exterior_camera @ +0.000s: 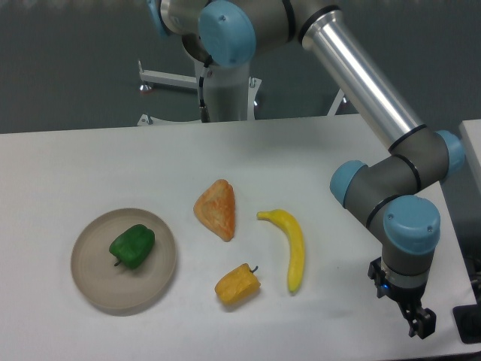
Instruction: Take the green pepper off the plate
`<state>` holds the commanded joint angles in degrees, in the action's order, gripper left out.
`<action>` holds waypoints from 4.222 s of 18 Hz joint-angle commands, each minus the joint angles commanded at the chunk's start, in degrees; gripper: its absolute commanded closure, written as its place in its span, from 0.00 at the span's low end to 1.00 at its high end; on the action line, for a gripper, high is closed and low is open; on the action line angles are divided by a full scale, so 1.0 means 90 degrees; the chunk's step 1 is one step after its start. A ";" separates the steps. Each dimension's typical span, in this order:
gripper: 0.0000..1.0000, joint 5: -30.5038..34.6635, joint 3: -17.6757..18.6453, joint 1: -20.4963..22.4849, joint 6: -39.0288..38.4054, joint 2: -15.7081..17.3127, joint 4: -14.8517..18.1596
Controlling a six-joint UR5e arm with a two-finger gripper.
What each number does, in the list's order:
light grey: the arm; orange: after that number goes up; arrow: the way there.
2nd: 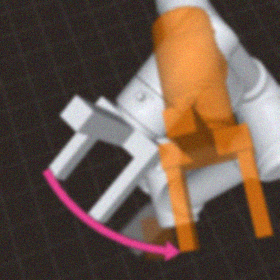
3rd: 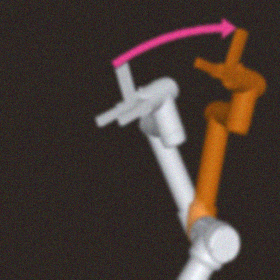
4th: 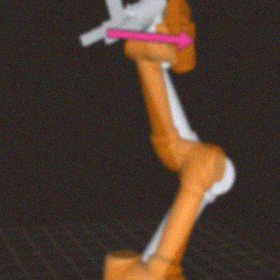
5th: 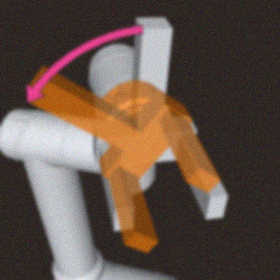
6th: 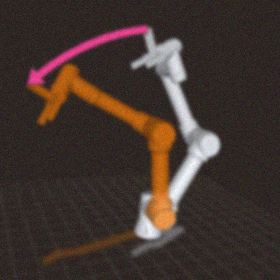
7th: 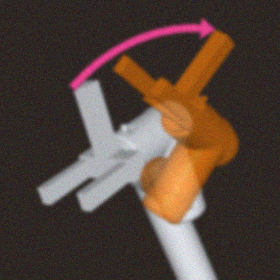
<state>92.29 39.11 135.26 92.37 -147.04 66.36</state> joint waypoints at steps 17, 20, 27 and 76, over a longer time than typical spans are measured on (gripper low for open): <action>0.00 0.0000 0.0156 -0.0010 -0.0029 0.0078 -0.0010; 0.00 -0.0010 0.0584 -0.0019 -0.0107 0.0341 0.0000; 0.00 -0.0849 0.2195 -0.0127 -0.1628 0.1590 -0.0020; 0.00 -0.1660 0.5322 -0.3135 -0.6621 0.3096 -0.1318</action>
<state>77.34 87.01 107.05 32.78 -119.18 54.49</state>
